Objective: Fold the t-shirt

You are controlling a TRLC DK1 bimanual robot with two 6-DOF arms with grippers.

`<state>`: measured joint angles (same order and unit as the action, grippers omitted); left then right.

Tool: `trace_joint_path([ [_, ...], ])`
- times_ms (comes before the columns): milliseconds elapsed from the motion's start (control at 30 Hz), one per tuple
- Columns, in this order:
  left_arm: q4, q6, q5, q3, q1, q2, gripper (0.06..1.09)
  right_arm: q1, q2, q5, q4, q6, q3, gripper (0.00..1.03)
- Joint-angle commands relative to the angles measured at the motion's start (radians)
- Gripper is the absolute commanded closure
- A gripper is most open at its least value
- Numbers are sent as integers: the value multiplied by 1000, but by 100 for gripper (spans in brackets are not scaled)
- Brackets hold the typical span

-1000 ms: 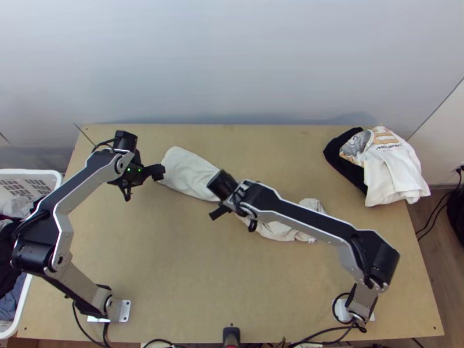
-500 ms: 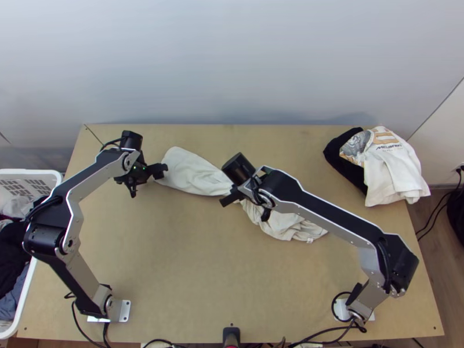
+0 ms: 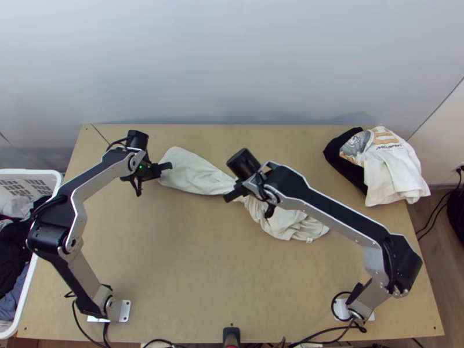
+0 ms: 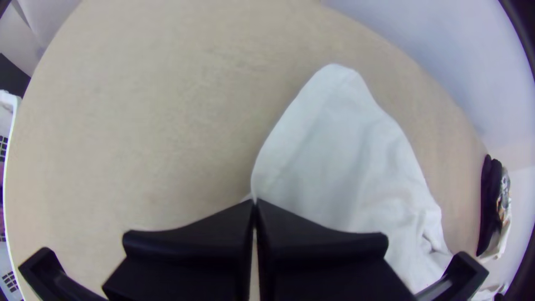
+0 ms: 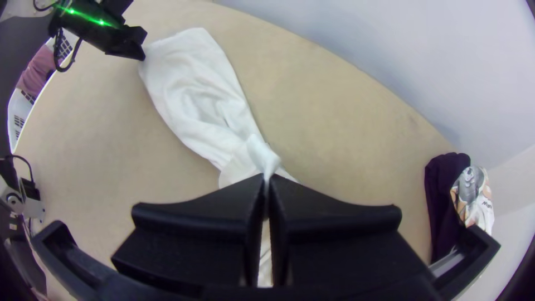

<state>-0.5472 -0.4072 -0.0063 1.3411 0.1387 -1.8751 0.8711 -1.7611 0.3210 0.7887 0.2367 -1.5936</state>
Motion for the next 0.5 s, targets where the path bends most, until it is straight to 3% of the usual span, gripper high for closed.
trace_joint_path([
  [0, -33, 1, -9, 26, -14, 97, 104, -61, 34, 1, 24, -27, -52, 100],
  [467, -370, -74, 12, 563, -122, 269, 104, -281, 160, 30, 127, -51, -318, 100],
])
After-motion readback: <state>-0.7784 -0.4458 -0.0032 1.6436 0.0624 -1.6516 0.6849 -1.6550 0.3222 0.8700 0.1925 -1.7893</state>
